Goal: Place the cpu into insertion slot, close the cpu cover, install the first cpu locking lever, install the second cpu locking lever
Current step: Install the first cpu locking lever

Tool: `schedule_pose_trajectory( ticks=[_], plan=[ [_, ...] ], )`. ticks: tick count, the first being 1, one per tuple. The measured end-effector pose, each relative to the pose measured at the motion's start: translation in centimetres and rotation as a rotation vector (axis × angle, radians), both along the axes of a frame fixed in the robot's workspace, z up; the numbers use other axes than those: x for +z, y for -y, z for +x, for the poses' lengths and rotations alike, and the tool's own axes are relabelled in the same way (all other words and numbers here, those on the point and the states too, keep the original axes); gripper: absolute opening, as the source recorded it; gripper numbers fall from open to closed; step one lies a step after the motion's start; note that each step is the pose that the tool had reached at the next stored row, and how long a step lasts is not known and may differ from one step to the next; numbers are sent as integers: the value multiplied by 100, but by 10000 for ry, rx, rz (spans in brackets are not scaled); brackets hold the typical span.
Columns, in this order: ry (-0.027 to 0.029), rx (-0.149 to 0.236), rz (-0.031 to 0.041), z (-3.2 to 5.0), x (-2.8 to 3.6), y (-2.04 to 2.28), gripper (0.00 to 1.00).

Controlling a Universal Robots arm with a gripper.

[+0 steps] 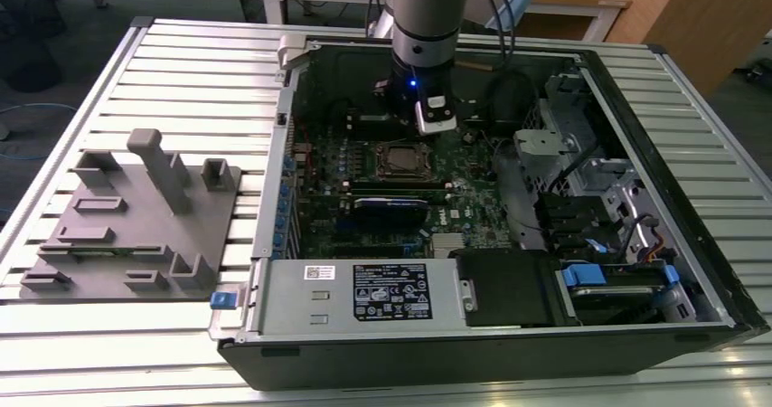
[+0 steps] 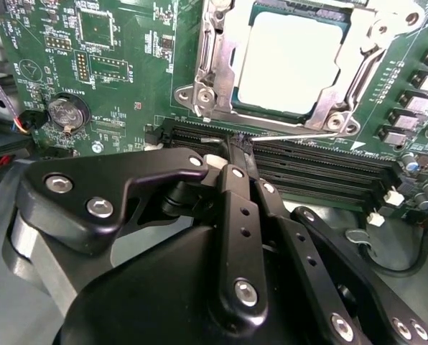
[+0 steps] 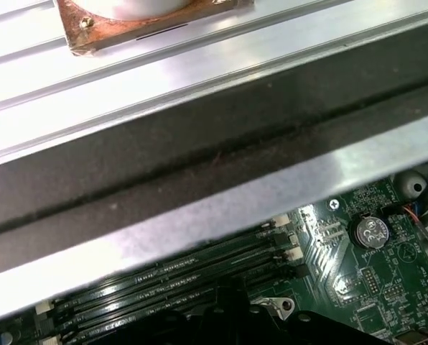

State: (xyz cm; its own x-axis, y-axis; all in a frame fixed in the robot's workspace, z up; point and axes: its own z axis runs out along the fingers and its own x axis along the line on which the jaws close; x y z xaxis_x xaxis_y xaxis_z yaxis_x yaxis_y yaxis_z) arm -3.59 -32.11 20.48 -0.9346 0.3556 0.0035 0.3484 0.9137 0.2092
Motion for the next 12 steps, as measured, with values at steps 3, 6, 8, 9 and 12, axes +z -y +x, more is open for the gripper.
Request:
schedule_pose_trajectory(
  ticks=[3,6,8,9,12],
  plan=[
    [6,-1,2,-2,-1,-2,11],
    [138,-1,-2,-10,-2,-2,11],
    [285,-1,1,-22,-8,-2,11],
    [340,-1,1,-25,-10,-2,11],
    [354,0,0,-29,-10,-2,11]
  ],
)
